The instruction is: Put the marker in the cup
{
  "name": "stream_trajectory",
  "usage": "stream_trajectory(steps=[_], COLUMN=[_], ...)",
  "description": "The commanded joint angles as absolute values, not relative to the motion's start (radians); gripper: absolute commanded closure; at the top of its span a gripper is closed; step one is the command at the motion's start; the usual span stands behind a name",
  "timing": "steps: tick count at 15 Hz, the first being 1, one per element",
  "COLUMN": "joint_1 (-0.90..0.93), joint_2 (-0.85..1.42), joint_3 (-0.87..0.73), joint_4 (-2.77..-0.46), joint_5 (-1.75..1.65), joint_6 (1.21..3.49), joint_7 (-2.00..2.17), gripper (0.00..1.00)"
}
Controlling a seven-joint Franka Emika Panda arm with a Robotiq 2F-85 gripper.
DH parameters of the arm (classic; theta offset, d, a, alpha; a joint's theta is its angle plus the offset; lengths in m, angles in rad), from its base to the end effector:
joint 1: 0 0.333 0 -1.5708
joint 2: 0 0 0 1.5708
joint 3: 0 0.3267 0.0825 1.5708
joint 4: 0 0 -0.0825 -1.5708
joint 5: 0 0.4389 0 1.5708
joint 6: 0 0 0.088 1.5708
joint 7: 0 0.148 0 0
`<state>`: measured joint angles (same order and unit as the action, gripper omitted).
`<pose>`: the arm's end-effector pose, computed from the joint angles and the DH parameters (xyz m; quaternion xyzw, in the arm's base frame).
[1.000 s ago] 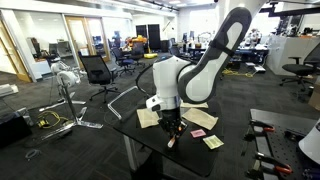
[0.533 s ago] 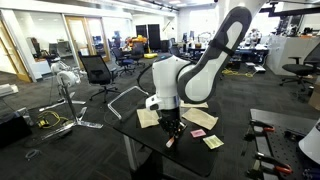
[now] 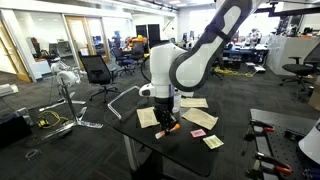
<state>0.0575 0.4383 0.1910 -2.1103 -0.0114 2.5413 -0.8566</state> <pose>0.5954 0.1565 0.1323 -0.8528 -0.5210 -0.0115 0.0353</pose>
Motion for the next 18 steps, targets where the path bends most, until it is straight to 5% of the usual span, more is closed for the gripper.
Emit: stream_trajectory(steps=[1,18], joint_1=[0.047,0.063], joint_2=[0.363,0.139], joint_3=[0.207,0.107], joint_4=[-2.108,-2.013], joint_5=[0.034,-0.017], joint_6=[2.5,2.245], joint_7=[-0.748,-0.231], gripper=[0.95,0.95])
